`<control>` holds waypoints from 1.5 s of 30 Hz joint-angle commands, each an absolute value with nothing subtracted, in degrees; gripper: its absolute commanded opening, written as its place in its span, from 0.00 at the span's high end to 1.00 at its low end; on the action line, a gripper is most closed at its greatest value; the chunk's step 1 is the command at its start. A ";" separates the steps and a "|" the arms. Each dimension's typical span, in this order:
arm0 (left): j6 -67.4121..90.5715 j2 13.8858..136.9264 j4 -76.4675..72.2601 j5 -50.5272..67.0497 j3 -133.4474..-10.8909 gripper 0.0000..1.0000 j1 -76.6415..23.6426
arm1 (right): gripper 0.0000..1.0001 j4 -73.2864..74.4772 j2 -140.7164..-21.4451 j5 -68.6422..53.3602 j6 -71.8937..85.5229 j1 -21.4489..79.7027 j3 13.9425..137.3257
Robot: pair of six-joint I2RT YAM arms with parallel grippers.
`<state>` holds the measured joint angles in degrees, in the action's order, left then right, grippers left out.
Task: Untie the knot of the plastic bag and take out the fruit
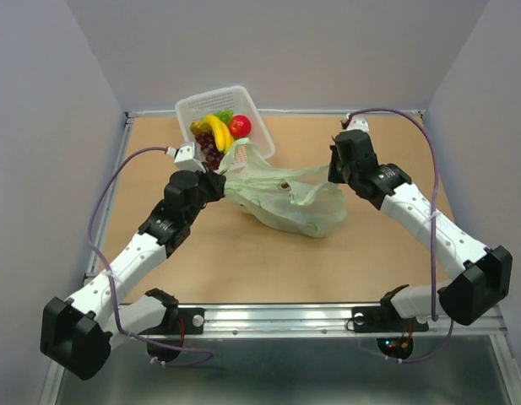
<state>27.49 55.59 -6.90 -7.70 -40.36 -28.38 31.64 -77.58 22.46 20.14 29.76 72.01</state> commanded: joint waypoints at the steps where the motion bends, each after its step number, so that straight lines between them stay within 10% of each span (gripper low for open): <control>1: 22.85 60.19 -14.41 -10.02 -47.44 0.88 -27.69 | 0.99 27.34 -75.15 20.85 24.78 30.67 68.21; 3: 22.33 62.39 -14.85 -10.63 -49.03 0.85 -27.60 | 1.00 26.02 -74.18 16.54 24.96 30.67 65.57; 7: 23.20 64.78 -14.15 -4.34 -51.85 0.30 -27.86 | 0.99 22.25 -70.86 10.05 25.75 31.28 60.93; 12: 24.52 60.74 -11.35 -3.85 -52.20 0.09 -32.07 | 0.99 20.74 -69.00 9.05 24.79 33.57 58.80; 29: 23.01 74.61 -12.64 -14.94 -50.74 0.16 -52.91 | 0.99 19.60 -70.31 12.65 21.88 35.77 61.96; 45: 38.76 85.35 -9.76 -18.28 -36.92 0.78 -50.28 | 0.99 19.51 -71.64 31.03 24.25 29.45 68.12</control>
<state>35.05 86.61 -10.39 -15.64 -38.68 -51.55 22.22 -73.08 24.88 23.09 33.28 64.79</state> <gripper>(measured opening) 0.267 0.020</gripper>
